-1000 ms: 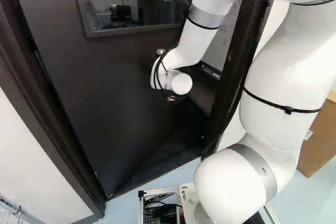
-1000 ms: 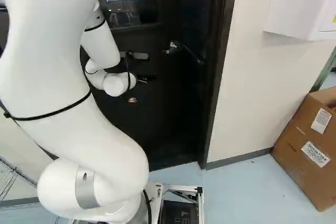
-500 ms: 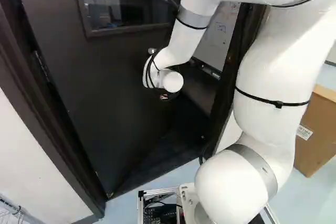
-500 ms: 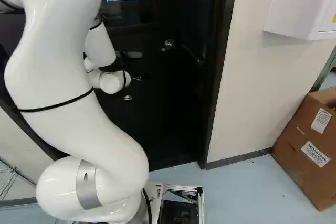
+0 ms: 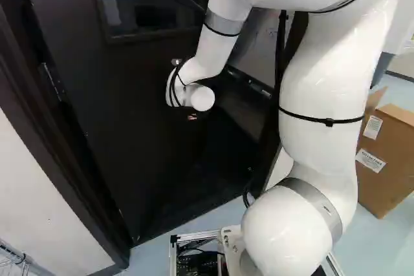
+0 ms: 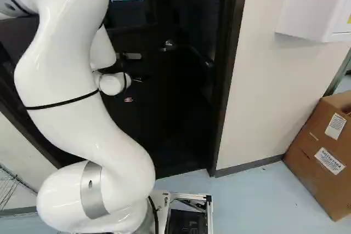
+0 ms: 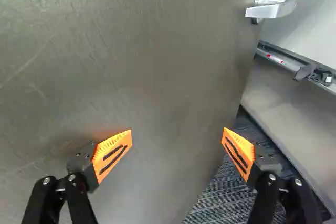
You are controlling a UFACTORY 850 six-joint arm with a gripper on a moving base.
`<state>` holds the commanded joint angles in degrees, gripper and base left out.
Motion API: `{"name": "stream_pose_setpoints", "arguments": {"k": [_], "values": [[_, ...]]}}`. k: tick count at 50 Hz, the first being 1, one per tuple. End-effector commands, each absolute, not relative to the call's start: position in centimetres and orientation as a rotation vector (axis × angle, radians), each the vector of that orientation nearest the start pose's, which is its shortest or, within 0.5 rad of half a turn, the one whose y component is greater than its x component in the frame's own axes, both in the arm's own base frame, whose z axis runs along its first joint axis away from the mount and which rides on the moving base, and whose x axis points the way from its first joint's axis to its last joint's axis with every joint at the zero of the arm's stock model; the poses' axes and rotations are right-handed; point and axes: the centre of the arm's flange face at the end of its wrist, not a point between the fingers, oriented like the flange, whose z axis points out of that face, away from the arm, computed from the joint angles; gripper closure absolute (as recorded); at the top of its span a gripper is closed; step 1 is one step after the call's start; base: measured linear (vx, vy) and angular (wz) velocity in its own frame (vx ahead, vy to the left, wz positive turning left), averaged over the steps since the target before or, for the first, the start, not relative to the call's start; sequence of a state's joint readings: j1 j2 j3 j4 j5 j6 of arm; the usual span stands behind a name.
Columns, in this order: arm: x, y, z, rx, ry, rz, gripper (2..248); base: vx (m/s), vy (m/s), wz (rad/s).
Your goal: Open the door and move inside
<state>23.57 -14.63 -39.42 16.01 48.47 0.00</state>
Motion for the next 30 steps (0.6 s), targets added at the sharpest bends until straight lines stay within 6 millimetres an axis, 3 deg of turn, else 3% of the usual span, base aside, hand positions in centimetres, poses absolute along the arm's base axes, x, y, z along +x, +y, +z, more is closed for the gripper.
{"name": "stream_pose_setpoints", "arguments": {"k": [30], "values": [[48.1, 23.4, 38.8, -2.326, -0.233, -1.716, 3, 0.0, 0.0, 0.0]]}}
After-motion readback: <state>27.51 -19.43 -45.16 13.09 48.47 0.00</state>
